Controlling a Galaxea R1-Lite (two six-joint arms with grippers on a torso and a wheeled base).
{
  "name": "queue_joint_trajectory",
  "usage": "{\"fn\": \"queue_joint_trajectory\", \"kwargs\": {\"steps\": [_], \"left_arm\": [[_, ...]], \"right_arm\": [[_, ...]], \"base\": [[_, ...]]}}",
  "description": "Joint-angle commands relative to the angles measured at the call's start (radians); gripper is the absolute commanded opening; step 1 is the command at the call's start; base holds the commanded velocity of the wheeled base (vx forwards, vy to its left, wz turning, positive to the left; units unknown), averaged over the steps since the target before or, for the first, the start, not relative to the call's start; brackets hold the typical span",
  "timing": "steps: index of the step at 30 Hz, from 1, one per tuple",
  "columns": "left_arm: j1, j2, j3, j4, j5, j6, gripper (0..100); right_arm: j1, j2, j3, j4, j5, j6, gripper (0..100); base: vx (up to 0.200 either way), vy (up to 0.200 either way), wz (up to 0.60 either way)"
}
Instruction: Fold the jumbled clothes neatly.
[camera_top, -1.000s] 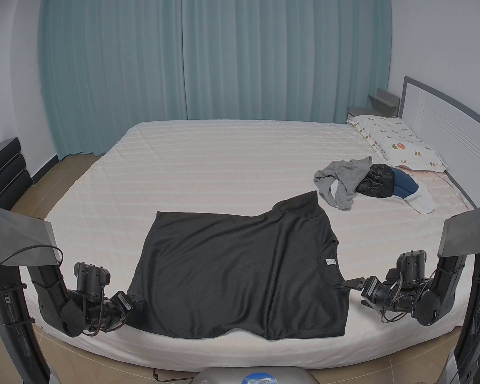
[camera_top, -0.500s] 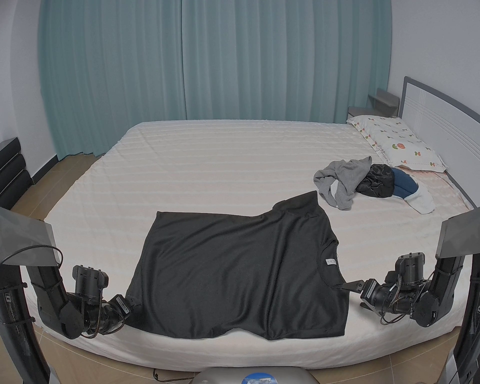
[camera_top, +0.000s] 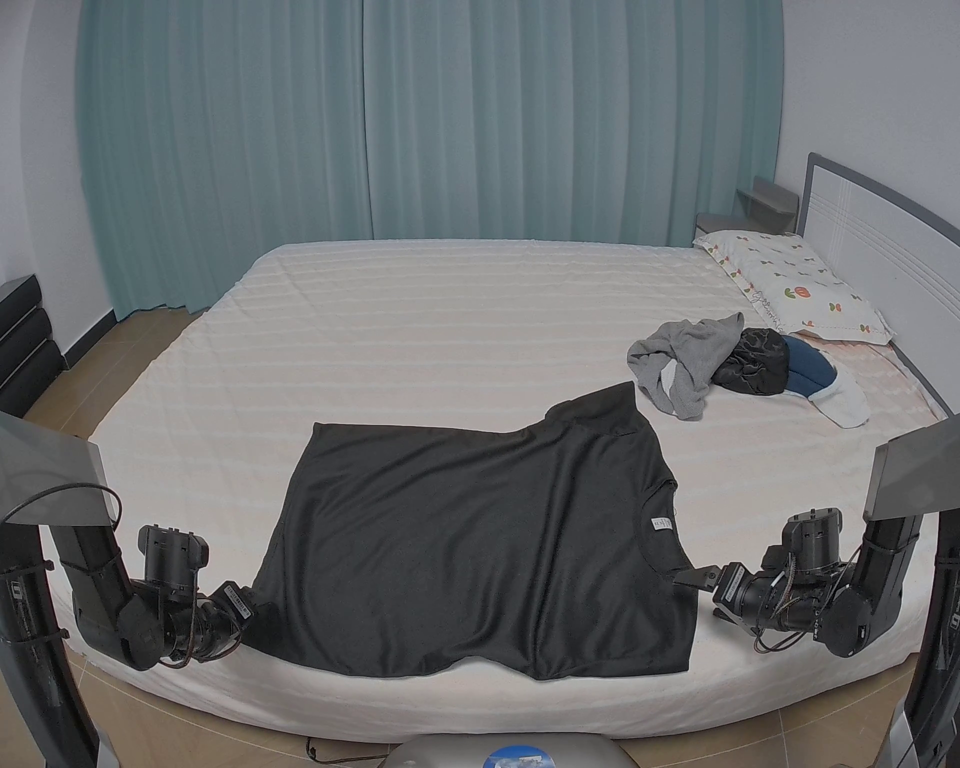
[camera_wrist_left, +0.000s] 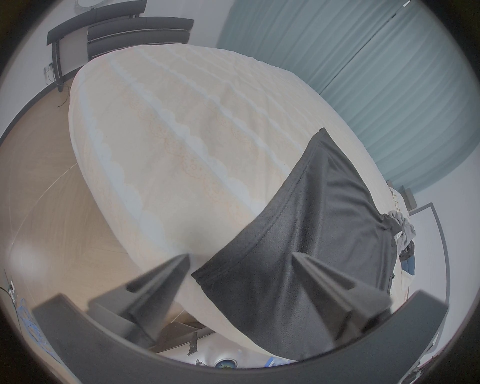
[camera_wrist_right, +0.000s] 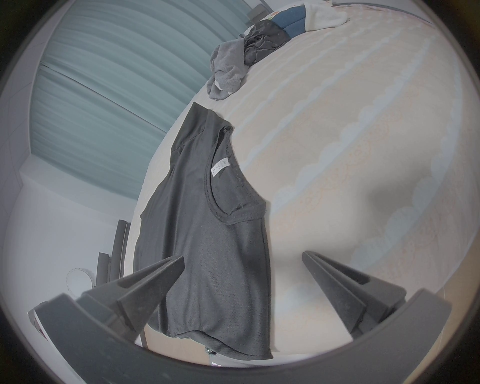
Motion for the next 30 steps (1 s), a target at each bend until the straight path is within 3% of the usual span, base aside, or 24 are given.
{"fn": "queue_joint_trajectory", "kwargs": {"steps": [1, 9, 10, 14, 28, 30], "left_arm": [[0.002, -0.006, 0.007, 0.001, 0.000, 0.000, 0], [0.003, -0.024, 0.019, 0.007, 0.000, 0.026, 0], [0.003, -0.024, 0.019, 0.007, 0.000, 0.026, 0], [0.003, -0.041, 0.042, 0.001, 0.003, 0.067, 0], [0.032, -0.084, 0.030, -0.006, 0.003, 0.062, 0], [0.031, -0.096, 0.032, -0.016, 0.000, 0.053, 0]], "right_arm": [[0.015, 0.011, -0.007, -0.001, 0.001, 0.000, 100], [0.032, 0.044, -0.037, -0.001, 0.001, 0.000, 100], [0.032, 0.044, -0.037, -0.001, 0.001, 0.000, 0], [0.021, 0.050, -0.074, 0.002, -0.001, -0.001, 0], [-0.023, 0.027, -0.155, -0.017, -0.004, 0.011, 0], [-0.026, 0.008, -0.211, 0.000, -0.041, 0.003, 0]], "base": [[0.000, 0.000, 0.00], [0.000, 0.000, 0.00], [0.000, 0.000, 0.00], [0.000, 0.000, 0.00], [0.000, 0.000, 0.00], [0.000, 0.000, 0.00]]}}
